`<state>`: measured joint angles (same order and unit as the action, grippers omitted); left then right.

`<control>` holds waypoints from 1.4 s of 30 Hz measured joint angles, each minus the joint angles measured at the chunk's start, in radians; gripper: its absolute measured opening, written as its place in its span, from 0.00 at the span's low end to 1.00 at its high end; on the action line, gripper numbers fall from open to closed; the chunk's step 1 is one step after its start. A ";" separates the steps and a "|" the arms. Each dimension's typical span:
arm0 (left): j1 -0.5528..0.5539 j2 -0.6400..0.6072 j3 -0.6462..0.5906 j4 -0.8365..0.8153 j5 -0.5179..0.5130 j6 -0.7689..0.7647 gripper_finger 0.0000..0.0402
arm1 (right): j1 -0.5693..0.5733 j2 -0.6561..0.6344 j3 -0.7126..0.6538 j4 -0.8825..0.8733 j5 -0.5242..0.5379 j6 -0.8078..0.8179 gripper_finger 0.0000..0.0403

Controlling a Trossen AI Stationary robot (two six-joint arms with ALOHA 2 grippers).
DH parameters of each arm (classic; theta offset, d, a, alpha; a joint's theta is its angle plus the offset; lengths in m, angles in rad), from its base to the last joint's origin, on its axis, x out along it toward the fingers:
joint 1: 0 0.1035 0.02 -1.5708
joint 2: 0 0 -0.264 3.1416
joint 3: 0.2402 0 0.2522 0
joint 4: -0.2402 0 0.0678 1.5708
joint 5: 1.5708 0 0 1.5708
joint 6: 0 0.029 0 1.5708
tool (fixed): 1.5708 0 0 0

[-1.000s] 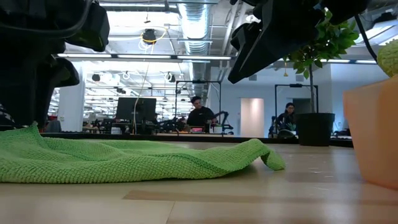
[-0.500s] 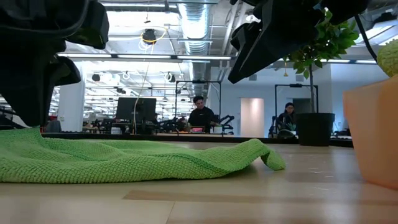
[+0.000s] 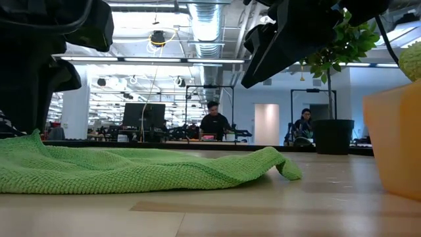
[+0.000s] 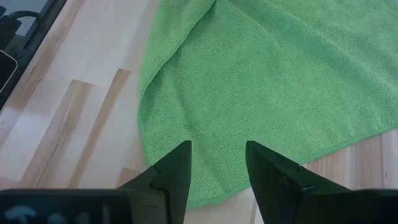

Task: Fold microfiber towels
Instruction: Fold the green microfiber towel

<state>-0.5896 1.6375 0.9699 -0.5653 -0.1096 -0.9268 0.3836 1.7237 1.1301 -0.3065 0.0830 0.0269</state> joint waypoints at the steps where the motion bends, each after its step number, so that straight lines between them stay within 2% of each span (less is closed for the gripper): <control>1: 0.000 0.000 0.000 0.000 0.000 0.000 0.20 | 0.000 0.000 0.000 0.000 0.000 0.000 0.43; 7: 0.000 0.000 0.000 0.000 -0.006 -0.003 0.24 | 0.000 0.000 0.000 0.000 0.000 0.000 0.43; 28: 0.000 0.000 -0.001 0.030 -0.010 -0.002 0.24 | 0.000 0.000 0.000 0.000 -0.004 0.000 0.43; 36: 0.000 0.001 -0.044 0.049 -0.006 0.000 0.24 | 0.000 0.000 0.000 -0.001 -0.004 0.000 0.42; 42: 0.001 0.001 -0.057 0.063 0.042 0.008 0.24 | 0.000 0.000 0.000 -0.003 -0.004 0.000 0.43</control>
<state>-0.5890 1.6386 0.9134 -0.5027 -0.0673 -0.9187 0.3832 1.7237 1.1301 -0.3099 0.0792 0.0269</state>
